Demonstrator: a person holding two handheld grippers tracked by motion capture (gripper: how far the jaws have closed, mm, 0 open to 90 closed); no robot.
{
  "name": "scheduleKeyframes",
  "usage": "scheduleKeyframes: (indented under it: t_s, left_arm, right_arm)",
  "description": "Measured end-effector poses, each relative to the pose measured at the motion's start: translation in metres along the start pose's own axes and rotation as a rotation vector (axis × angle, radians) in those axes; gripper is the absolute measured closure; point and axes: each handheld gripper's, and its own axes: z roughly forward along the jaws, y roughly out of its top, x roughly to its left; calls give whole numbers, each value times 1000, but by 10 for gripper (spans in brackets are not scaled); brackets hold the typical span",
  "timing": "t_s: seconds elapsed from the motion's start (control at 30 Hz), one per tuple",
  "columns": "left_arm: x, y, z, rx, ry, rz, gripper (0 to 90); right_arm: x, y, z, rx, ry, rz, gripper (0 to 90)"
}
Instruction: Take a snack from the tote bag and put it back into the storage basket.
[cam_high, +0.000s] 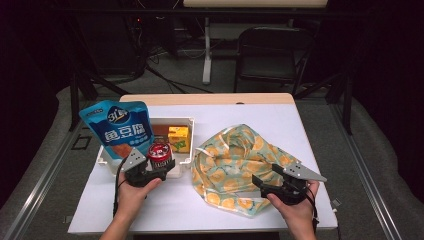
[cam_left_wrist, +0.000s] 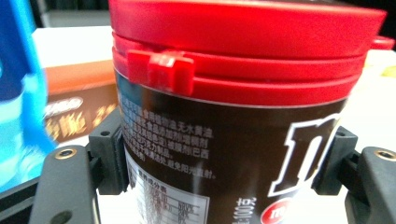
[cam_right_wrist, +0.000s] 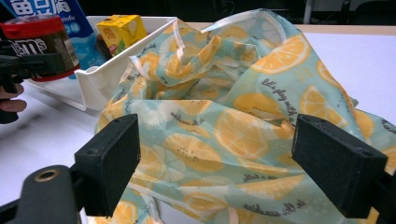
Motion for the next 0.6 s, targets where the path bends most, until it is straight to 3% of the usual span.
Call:
scheduleKeyframes:
  t_s: [0.03, 0.1, 0.2, 0.33, 0.6]
  left_arm:
    - [2, -1, 2, 19, 22, 1, 256]
    - [5, -2, 6, 25, 24, -18, 257]
    - [7, -5, 16, 77, 47, -19, 256]
    - [10, -8, 25, 143, 30, -22, 257]
    - [13, -7, 35, 208, 64, -42, 256]
  right_arm:
    - [-1, 0, 0, 0, -1, 3, 156]
    - [-1, -1, 0, -8, 0, 14, 156]
    - [-2, -1, -1, -7, -4, 13, 157]
    - [-1, -1, -1, -6, -6, 10, 160]
    - [-1, -2, -1, -3, -8, 9, 163]
